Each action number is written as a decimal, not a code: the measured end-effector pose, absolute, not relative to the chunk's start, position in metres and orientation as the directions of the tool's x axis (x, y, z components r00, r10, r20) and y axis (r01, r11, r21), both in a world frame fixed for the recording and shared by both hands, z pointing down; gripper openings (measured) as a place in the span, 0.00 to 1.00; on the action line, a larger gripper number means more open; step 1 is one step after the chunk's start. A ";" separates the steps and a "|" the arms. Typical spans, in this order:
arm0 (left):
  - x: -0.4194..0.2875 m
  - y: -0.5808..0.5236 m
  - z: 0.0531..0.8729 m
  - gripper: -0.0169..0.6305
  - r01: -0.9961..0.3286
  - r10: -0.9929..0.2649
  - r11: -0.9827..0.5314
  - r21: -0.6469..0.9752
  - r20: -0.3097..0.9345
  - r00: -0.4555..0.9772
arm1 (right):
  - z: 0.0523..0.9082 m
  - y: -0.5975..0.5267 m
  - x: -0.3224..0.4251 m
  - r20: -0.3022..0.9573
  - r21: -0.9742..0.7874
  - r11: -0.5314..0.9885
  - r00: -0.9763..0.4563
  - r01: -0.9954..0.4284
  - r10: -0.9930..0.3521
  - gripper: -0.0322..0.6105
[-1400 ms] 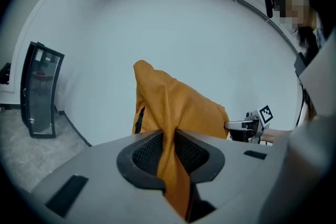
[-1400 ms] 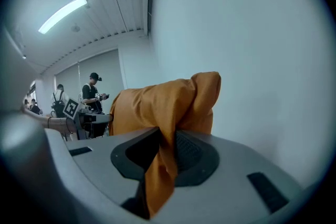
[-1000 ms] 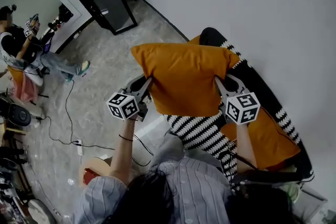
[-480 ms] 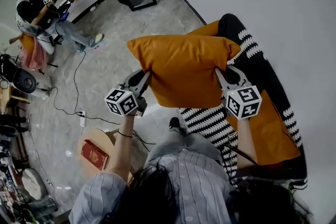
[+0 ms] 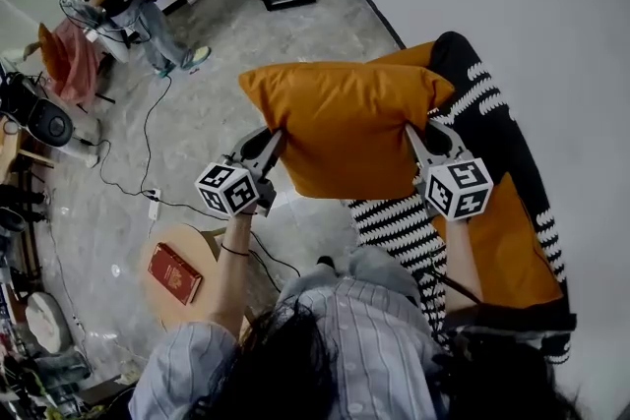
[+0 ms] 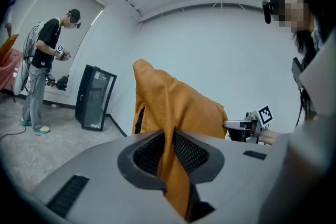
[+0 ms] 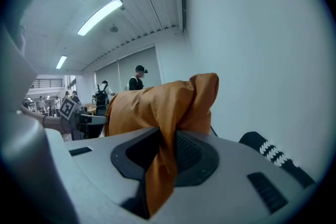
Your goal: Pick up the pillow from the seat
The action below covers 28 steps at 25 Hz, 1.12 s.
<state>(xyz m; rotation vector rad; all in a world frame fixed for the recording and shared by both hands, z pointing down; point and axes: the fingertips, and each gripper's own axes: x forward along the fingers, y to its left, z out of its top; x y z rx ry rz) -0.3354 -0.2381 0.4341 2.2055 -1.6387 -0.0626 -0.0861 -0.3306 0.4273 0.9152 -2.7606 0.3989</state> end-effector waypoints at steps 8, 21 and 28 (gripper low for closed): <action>-0.373 -0.182 0.415 0.14 -0.905 -0.926 -0.274 0.324 0.165 0.339 | 0.411 -0.275 -0.122 0.263 -0.202 0.746 -0.769 -0.635 -0.583 0.18; -0.391 -0.058 0.410 0.13 -0.891 -0.924 -0.312 0.329 0.115 0.365 | 0.409 -0.150 -0.137 0.273 -0.203 0.718 -0.742 -0.666 -0.612 0.18; -0.412 0.006 0.432 0.12 -0.890 -0.934 -0.287 0.354 0.101 0.342 | 0.430 -0.080 -0.155 0.311 -0.213 0.719 -0.744 -0.661 -0.592 0.18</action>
